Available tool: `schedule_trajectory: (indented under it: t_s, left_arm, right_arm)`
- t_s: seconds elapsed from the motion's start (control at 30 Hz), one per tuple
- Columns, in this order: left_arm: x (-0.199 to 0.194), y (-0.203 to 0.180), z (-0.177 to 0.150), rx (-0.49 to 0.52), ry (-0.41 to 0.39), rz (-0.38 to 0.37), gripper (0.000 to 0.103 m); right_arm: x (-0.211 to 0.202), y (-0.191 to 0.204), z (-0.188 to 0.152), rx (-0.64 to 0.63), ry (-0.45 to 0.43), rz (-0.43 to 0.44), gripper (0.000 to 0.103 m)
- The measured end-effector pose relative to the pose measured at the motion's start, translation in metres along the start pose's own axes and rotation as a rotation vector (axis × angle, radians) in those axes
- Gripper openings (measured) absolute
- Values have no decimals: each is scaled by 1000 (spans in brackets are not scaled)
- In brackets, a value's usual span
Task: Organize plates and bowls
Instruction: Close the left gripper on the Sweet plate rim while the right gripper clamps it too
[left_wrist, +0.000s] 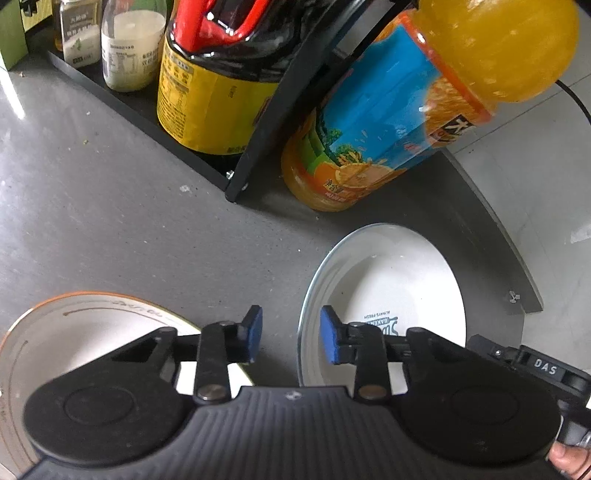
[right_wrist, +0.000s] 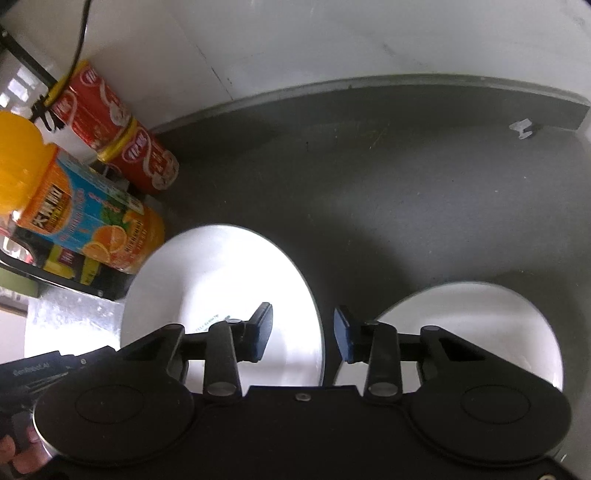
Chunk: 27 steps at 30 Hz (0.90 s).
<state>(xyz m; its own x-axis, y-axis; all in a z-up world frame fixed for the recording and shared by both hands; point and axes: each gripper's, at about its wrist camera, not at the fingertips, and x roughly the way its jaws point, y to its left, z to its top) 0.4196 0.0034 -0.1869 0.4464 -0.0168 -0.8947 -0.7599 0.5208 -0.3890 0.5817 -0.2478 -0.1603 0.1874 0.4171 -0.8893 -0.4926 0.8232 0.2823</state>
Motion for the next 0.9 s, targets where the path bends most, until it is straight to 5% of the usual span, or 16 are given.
schedule_trajectory:
  t_s: [0.37,0.9]
  left_arm:
    - [27,-2,-4,-30,39,5,22]
    - [44,-10,-9,-33,52,-8,13]
  right_arm:
    - [26,-1,0,-47,47,-35,36]
    - [45,6,2,-98,70,-10,23]
